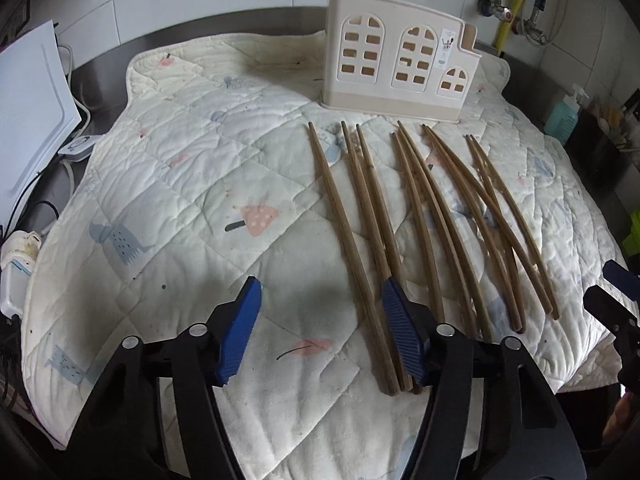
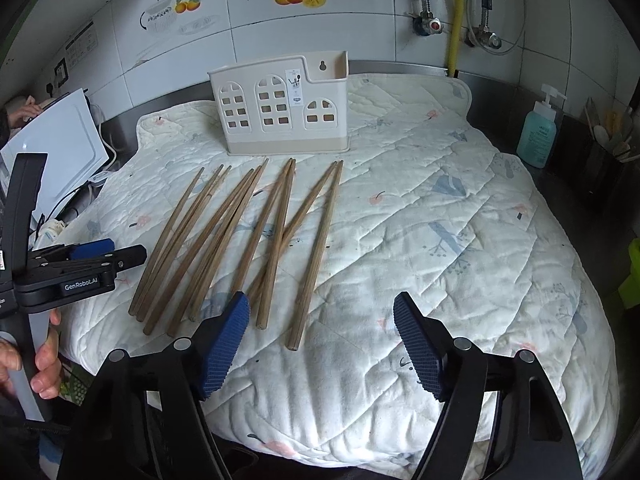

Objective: Organize utensils
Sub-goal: 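Lower the right gripper onto one wooden chopstick and close on it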

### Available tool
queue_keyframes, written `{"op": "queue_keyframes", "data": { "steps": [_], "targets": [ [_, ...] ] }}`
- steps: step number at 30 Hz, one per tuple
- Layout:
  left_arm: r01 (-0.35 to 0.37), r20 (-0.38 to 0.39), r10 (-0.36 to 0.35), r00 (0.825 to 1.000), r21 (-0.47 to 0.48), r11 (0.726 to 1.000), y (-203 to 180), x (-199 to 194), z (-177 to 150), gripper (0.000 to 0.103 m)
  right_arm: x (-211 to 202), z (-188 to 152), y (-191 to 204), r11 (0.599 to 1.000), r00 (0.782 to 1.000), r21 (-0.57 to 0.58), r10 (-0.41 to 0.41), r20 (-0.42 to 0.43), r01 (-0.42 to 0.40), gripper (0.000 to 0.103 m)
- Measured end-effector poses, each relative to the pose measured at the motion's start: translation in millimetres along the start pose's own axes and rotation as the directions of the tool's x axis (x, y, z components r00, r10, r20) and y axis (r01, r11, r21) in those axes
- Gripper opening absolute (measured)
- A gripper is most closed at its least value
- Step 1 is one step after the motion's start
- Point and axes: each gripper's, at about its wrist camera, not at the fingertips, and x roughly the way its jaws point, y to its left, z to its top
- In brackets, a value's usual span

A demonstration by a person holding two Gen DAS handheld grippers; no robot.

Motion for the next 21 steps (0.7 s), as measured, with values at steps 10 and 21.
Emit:
{"op": "queue_keyframes", "data": {
  "steps": [10, 21],
  "targets": [
    [-0.017, -0.024, 0.017, 1.000, -0.024, 1.000, -2.2, 10.9, 0.2, 0.051, 10.3, 0.1, 3.3, 1.000, 1.000, -0.001, 0.017, -0.020, -0.017, 0.071],
    [-0.068, -0.032, 0.068, 0.997, -0.002, 0.998, -6.9, 14.3, 0.0, 0.048, 15.4, -0.4, 5.8, 1.000, 0.999, -0.011, 0.028, -0.031, -0.028, 0.070]
  ]
}}
